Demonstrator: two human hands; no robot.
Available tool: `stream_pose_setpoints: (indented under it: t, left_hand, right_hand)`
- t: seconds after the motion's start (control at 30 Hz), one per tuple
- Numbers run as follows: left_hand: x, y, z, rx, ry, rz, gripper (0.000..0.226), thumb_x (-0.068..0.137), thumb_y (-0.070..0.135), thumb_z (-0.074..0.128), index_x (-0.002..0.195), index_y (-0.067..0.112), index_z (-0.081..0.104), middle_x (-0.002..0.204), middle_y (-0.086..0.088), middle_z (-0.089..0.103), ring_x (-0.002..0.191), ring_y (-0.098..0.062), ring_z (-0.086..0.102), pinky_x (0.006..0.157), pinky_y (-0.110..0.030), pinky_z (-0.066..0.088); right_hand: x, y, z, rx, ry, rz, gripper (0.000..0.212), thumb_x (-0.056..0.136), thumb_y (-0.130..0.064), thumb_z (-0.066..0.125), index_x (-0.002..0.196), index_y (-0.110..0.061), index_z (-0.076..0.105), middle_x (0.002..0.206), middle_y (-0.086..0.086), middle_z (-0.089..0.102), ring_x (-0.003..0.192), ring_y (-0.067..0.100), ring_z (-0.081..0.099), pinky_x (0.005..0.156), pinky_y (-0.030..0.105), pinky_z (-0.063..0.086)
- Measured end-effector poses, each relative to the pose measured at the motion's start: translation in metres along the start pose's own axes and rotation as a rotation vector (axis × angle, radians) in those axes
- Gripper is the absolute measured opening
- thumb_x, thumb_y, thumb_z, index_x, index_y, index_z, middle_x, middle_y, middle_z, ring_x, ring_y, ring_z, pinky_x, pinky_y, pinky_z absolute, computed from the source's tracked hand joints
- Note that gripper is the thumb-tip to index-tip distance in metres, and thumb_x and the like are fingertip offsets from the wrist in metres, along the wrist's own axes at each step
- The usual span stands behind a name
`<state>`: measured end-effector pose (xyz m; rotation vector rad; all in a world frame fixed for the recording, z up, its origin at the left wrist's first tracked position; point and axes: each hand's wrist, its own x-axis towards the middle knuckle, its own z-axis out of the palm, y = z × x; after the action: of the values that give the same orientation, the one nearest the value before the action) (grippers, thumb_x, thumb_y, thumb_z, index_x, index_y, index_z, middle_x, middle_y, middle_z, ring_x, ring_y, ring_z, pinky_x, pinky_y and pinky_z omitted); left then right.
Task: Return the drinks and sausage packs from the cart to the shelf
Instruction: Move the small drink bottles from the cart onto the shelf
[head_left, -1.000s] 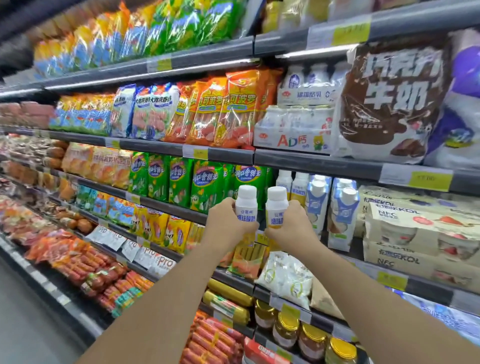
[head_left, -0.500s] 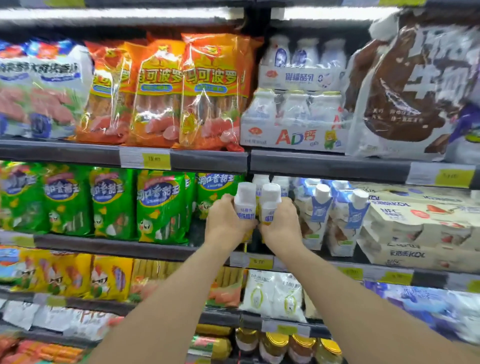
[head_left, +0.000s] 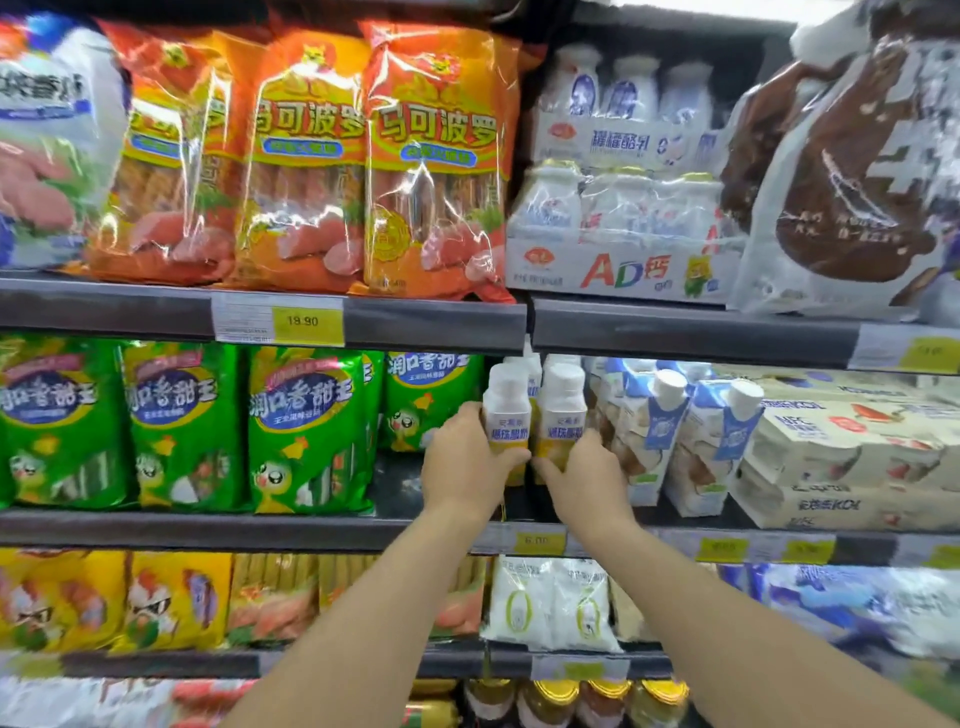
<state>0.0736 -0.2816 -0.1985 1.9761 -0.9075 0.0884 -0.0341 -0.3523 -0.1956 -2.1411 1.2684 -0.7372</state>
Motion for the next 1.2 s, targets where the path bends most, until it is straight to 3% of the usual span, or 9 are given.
stream_pose_setpoints:
  t: [0.23, 0.4, 0.5, 0.63, 0.77, 0.9, 1.03, 1.2]
  left_hand:
    - [0.007, 0.008, 0.013, 0.002, -0.010, 0.006, 0.052, 0.070, 0.037, 0.086, 0.110, 0.016, 0.060, 0.105, -0.003, 0.071, 0.100, -0.025, 0.064, 0.081, -0.040, 0.054]
    - [0.012, 0.010, 0.019, 0.014, 0.010, 0.017, 0.051, 0.072, 0.037, 0.085, 0.109, 0.014, 0.058, 0.107, -0.003, 0.069, 0.103, -0.024, 0.062, 0.078, -0.035, 0.048]
    - [0.014, 0.008, 0.020, 0.020, 0.011, 0.033, 0.053, 0.071, 0.038, 0.085, 0.110, 0.015, 0.058, 0.107, -0.003, 0.069, 0.102, -0.024, 0.062, 0.081, -0.039, 0.053]
    - [0.015, 0.005, 0.018, 0.011, -0.010, 0.054, 0.053, 0.071, 0.038, 0.085, 0.112, 0.016, 0.060, 0.106, -0.002, 0.071, 0.100, -0.023, 0.064, 0.084, -0.041, 0.055]
    - [0.016, 0.006, 0.017, 0.014, -0.027, 0.052, 0.052, 0.072, 0.039, 0.084, 0.111, 0.017, 0.059, 0.104, 0.000, 0.071, 0.100, -0.022, 0.065, 0.084, -0.042, 0.055]
    - [0.016, 0.009, 0.018, 0.014, -0.023, 0.043, 0.050, 0.072, 0.039, 0.085, 0.108, 0.016, 0.059, 0.104, 0.000, 0.072, 0.099, -0.022, 0.066, 0.083, -0.040, 0.055]
    - [0.015, 0.014, 0.021, 0.018, -0.027, 0.036, 0.053, 0.071, 0.039, 0.085, 0.109, 0.014, 0.059, 0.105, -0.001, 0.071, 0.098, -0.023, 0.065, 0.081, -0.036, 0.053]
    - [0.015, 0.018, 0.020, 0.033, -0.031, 0.042, 0.052, 0.071, 0.041, 0.084, 0.109, 0.015, 0.059, 0.106, -0.002, 0.071, 0.098, -0.023, 0.066, 0.080, -0.034, 0.053]
  right_hand:
    - [0.007, -0.003, 0.014, 0.033, 0.014, 0.035, 0.045, 0.096, -0.016, 0.060, 0.130, 0.001, 0.035, 0.132, 0.019, 0.056, 0.121, 0.032, 0.058, 0.092, 0.036, 0.050]
    - [0.012, -0.003, 0.020, 0.074, 0.047, 0.063, 0.051, 0.095, -0.015, 0.059, 0.134, 0.000, 0.030, 0.136, 0.021, 0.052, 0.125, 0.033, 0.054, 0.098, 0.041, 0.051]
    - [0.014, -0.004, 0.019, 0.126, 0.058, 0.069, 0.050, 0.096, -0.017, 0.059, 0.134, -0.001, 0.033, 0.137, 0.020, 0.051, 0.126, 0.033, 0.053, 0.100, 0.041, 0.050]
    - [0.007, -0.003, 0.016, 0.319, 0.065, 0.083, 0.049, 0.095, -0.014, 0.058, 0.137, -0.003, 0.035, 0.141, 0.015, 0.046, 0.133, 0.029, 0.045, 0.110, 0.044, 0.042]
    - [-0.015, -0.004, 0.024, 0.372, 0.073, 0.061, 0.072, 0.096, -0.018, 0.056, 0.153, -0.004, 0.015, 0.160, 0.012, 0.023, 0.148, 0.025, 0.023, 0.121, 0.044, 0.025]
    - [-0.018, -0.007, 0.029, 0.337, 0.032, 0.067, 0.071, 0.096, -0.020, 0.052, 0.154, -0.003, 0.015, 0.161, 0.014, 0.017, 0.147, 0.028, 0.021, 0.121, 0.046, 0.023]
    - [-0.013, -0.005, 0.024, 0.309, 0.057, 0.075, 0.066, 0.095, -0.020, 0.053, 0.150, -0.002, 0.022, 0.153, 0.014, 0.025, 0.140, 0.029, 0.030, 0.119, 0.043, 0.026]
    - [-0.014, -0.003, 0.021, 0.284, 0.026, 0.081, 0.073, 0.096, -0.023, 0.054, 0.154, -0.003, 0.015, 0.154, 0.014, 0.022, 0.144, 0.028, 0.025, 0.121, 0.037, 0.021]
